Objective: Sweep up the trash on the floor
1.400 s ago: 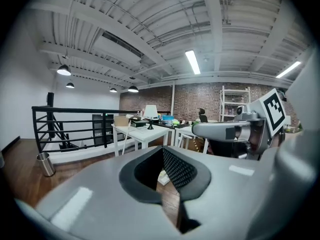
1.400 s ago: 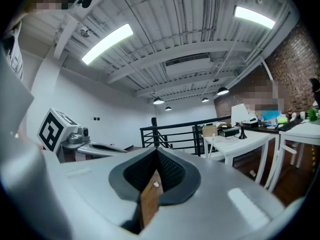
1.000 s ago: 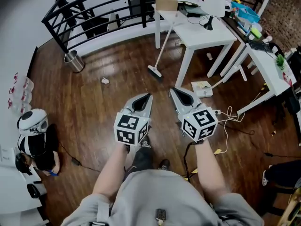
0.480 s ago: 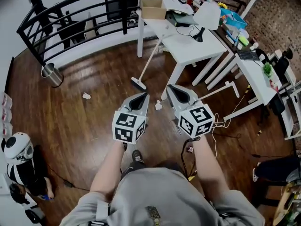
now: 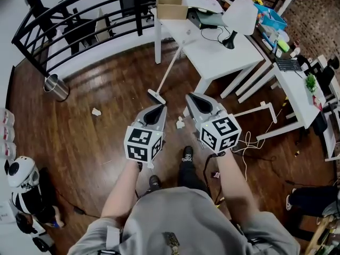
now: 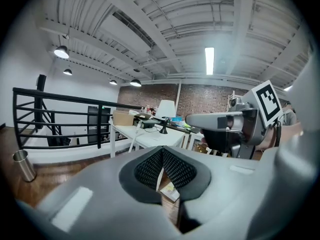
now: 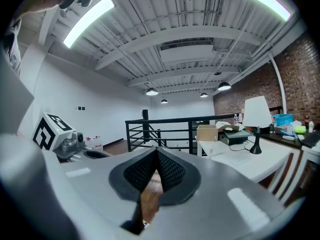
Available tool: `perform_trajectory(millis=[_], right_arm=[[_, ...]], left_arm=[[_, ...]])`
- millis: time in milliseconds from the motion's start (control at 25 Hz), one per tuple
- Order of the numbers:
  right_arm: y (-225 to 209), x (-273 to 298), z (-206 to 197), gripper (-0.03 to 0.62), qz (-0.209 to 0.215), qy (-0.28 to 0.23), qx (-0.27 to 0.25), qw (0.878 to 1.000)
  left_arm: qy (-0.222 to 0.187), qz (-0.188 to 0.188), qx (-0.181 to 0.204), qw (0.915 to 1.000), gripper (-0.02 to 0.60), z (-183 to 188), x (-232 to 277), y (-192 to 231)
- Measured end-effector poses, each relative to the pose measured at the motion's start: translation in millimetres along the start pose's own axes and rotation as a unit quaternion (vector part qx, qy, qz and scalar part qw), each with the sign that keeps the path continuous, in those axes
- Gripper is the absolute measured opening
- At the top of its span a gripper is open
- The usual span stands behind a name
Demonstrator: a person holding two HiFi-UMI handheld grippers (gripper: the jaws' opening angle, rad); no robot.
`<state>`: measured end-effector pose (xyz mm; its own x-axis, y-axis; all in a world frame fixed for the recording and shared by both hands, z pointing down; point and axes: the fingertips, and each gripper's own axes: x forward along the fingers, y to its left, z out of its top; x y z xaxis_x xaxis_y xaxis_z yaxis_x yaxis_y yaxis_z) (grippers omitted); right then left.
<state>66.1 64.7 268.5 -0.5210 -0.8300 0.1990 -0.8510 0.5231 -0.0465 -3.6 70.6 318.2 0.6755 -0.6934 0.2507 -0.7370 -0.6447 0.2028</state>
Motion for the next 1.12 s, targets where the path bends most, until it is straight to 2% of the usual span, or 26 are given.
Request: perform_trajectory(millis=[440, 640, 880, 1120], right_arm=[[-132, 62, 17, 0.000, 0.086, 0.010, -0.012, 0.996], [-178, 74, 19, 0.000, 0.080, 0.011, -0.001, 0.997], [-199, 101, 21, 0.000, 0.070, 0.021, -0.004, 0.997], [-220, 140, 18, 0.000, 0.048, 0.039, 0.001, 0.998]], left_arm=[[0.001, 0.083, -0.011, 0.9965, 0.008, 37, 148, 6], [-0.007, 0.095, -0.006, 0.9955, 0.008, 55, 186, 10], [-0.013, 0.101, -0.003, 0.9948, 0.008, 69, 211, 41], [-0.003, 0.092, -0.008, 0.9957, 0.008, 68, 235, 73]])
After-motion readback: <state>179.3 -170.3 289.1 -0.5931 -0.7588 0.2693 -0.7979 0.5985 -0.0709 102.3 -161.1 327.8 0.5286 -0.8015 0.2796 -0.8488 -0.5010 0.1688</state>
